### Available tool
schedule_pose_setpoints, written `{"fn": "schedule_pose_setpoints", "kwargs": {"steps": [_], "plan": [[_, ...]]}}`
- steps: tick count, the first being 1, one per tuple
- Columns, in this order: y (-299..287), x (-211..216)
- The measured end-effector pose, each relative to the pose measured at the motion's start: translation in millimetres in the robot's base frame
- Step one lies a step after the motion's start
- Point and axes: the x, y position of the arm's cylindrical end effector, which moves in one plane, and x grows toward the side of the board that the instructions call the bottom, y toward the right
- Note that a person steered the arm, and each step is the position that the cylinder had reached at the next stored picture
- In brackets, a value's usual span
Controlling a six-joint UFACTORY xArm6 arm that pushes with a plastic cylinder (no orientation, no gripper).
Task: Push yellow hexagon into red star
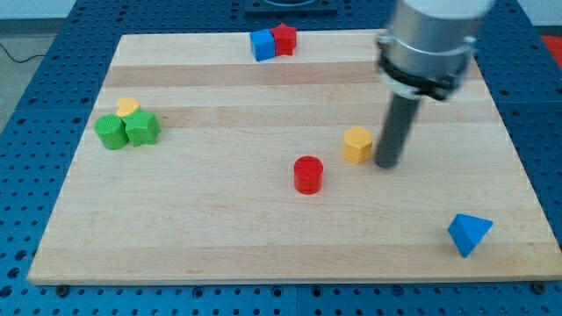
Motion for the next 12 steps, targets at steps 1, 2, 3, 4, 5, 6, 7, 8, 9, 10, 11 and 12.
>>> {"fn": "schedule_pose_setpoints", "kwargs": {"steps": [1, 2, 3, 4, 5, 6, 7, 8, 9, 10, 11, 12], "plan": [[-65.7, -66.8], [-69.4, -82.1], [-27.2, -51.8], [-29.5, -33.7], [-90.3, -40.8], [-115.2, -92.8], [-111.6, -126.2], [-85.3, -89.3], [-73.7, -42.9], [-137.2, -31.0], [-174.5, -60.2], [-160.3, -112.8]]}}
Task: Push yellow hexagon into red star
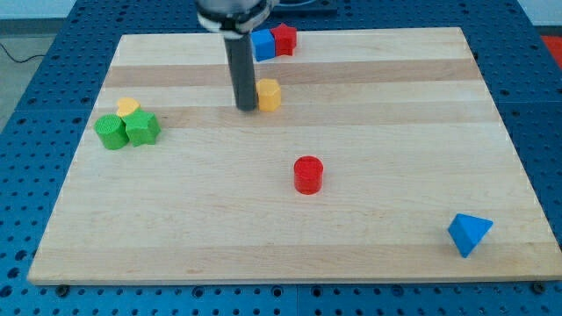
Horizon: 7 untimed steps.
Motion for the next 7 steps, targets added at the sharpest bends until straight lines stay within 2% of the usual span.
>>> {"fn": "schedule_pose_setpoints", "kwargs": {"steps": [1, 3, 4, 6, 7], "plan": [[14.8, -20.7], [18.1, 11.5], [53.2, 12.0], [61.7, -54.0], [64.2, -46.9]]}}
